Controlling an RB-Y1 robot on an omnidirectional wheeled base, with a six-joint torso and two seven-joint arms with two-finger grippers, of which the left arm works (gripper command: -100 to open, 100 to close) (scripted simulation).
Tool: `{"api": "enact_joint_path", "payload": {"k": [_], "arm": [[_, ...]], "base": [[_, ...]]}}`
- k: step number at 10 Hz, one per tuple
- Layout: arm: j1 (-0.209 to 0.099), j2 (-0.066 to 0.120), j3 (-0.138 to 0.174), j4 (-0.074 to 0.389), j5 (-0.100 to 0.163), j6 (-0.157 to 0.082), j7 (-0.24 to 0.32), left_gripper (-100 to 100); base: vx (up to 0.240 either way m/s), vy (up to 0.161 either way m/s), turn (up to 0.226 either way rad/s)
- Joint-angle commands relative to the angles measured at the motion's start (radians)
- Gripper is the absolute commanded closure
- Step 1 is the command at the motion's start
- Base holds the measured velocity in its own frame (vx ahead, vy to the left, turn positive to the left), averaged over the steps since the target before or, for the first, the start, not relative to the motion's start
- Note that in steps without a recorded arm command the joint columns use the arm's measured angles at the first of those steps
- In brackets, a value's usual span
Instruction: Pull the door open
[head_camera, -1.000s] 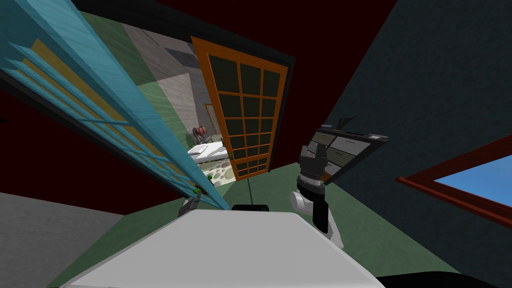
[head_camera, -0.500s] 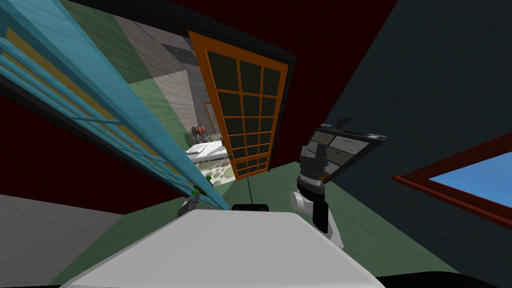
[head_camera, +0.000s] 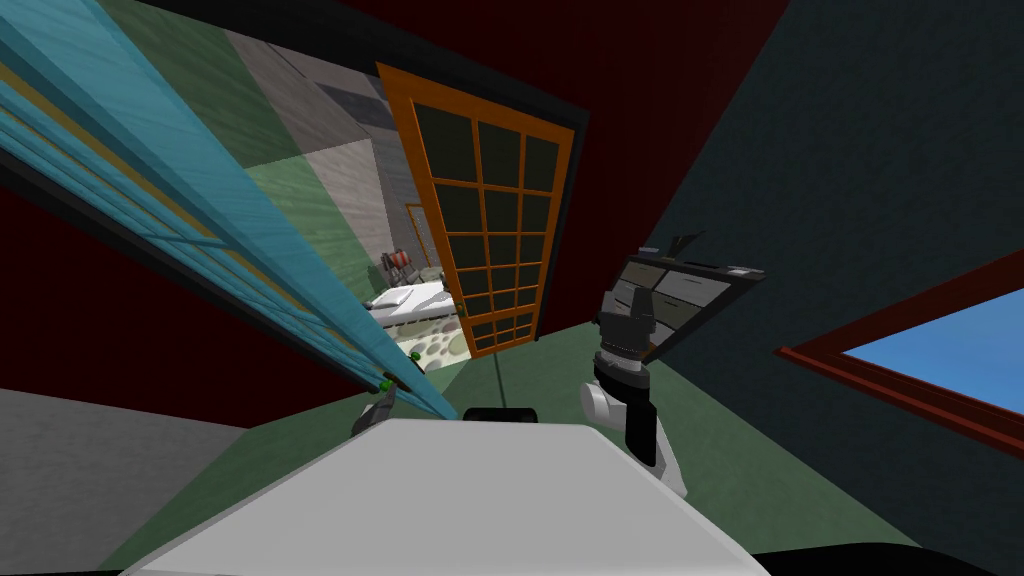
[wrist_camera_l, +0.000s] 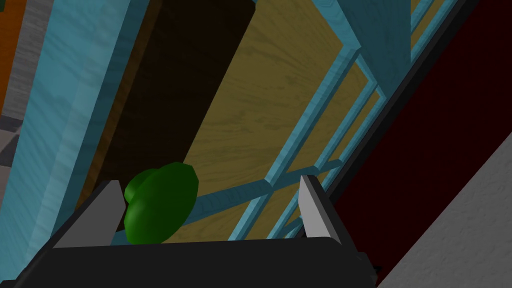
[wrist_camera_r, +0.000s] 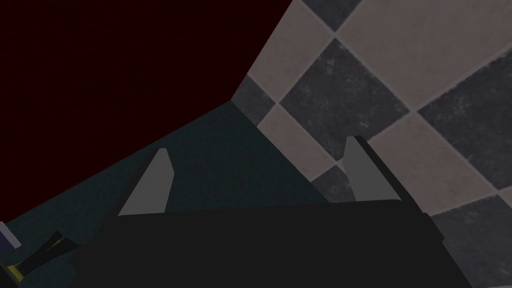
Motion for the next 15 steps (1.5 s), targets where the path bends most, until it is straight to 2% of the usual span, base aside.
{"api": "enact_joint_path", "payload": {"k": [1, 4, 5, 7, 15], "arm": [[0.01, 0.004, 0.013, 0.0, 0.025, 0.018, 0.037, 100], [0.01, 0.004, 0.013, 0.0, 0.025, 0.018, 0.037, 100], [0.015, 0.008, 0.005, -0.002, 0.038, 0.017, 0.075, 100], [0.015, 0.008, 0.005, -0.002, 0.038, 0.017, 0.075, 100], [0.026, 0.022, -0.028, -0.012, 0.089, 0.014, 0.219, 100]], "base": [[-0.026, 0.002, -0.019], [-0.01, 0.0, 0.007], [-0.025, 0.005, -0.022], [-0.02, 0.001, -0.004], [-0.018, 0.002, -0.024]]}}
